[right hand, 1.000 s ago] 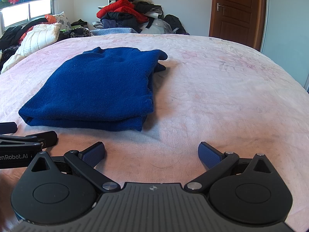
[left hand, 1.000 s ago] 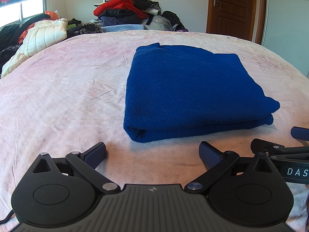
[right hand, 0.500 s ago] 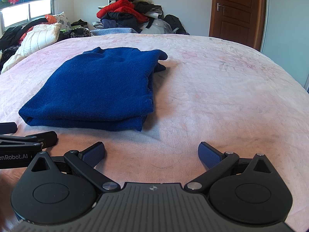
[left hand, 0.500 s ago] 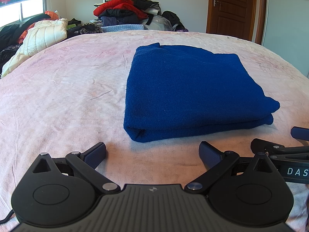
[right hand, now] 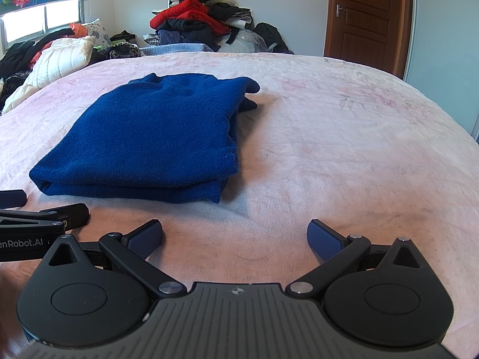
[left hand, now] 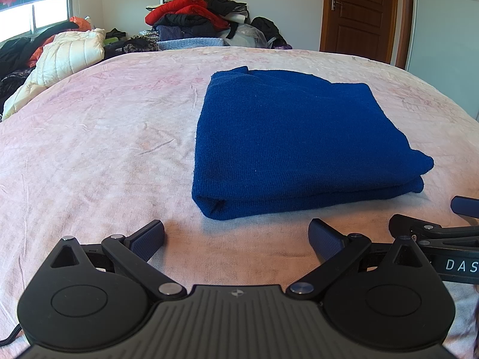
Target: Fold small clothes
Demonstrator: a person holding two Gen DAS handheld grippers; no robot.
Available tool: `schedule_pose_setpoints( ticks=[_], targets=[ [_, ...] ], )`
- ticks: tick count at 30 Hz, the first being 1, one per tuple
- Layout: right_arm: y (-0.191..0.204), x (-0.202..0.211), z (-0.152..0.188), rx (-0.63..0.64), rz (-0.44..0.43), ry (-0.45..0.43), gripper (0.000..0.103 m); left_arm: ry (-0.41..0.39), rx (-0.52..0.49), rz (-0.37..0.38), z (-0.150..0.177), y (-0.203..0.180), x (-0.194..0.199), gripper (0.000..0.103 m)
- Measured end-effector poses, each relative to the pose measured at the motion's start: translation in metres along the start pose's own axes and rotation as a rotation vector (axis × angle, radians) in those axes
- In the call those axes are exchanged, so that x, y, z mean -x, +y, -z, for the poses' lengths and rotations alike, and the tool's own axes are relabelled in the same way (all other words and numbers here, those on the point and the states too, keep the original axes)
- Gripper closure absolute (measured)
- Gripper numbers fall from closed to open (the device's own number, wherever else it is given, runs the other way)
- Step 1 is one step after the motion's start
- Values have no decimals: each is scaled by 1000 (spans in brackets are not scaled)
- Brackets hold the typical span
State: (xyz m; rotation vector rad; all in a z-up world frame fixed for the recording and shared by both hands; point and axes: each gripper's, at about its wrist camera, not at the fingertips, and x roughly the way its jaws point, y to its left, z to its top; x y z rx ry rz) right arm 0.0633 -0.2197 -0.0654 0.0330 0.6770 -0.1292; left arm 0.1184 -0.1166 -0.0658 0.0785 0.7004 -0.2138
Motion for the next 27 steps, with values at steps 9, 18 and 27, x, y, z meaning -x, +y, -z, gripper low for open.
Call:
schedule_pose_setpoints(
  ticks=[9,18,27],
  targets=[
    [0,0,0,0,0,0,2,1,-1,0,0,0,0,0],
    [0,0,0,0,0,0,2,10,-1,4,-1,3,2,0],
    [0,0,0,-1,0,0,2,5,9,-5,-1,4,3,0]
  ],
)
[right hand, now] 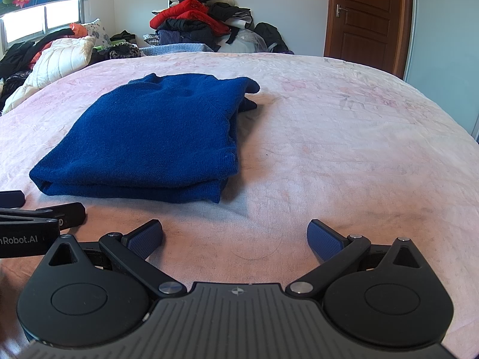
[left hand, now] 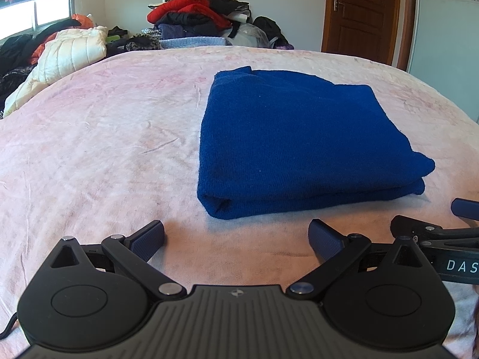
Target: Fold small clothes
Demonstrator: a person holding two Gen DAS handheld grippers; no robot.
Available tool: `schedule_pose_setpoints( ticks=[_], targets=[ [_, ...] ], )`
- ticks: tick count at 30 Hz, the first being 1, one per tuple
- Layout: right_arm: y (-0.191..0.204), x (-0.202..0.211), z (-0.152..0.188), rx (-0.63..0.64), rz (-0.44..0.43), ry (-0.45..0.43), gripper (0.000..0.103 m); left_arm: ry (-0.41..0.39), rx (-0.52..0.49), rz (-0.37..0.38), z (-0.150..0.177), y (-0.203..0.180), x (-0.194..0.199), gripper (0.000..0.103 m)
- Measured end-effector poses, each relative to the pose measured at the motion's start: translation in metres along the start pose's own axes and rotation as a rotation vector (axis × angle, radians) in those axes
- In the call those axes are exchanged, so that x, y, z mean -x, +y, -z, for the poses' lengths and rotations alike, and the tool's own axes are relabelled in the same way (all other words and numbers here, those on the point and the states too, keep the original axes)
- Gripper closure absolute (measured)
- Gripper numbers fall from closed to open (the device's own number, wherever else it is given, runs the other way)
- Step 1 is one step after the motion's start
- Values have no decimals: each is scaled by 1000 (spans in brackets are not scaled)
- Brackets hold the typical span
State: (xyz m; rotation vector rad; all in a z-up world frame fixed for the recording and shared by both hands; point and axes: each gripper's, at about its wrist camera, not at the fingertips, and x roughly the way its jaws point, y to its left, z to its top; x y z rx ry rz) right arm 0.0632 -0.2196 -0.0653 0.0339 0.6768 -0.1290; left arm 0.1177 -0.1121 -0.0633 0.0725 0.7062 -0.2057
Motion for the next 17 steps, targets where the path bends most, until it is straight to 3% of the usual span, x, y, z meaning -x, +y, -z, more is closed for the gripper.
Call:
schedule_pose_setpoints(
  ticks=[17],
  targets=[
    [0,1,0,-2,-1,-1,2,-1,3,-21,0,-1,0,0]
  ],
)
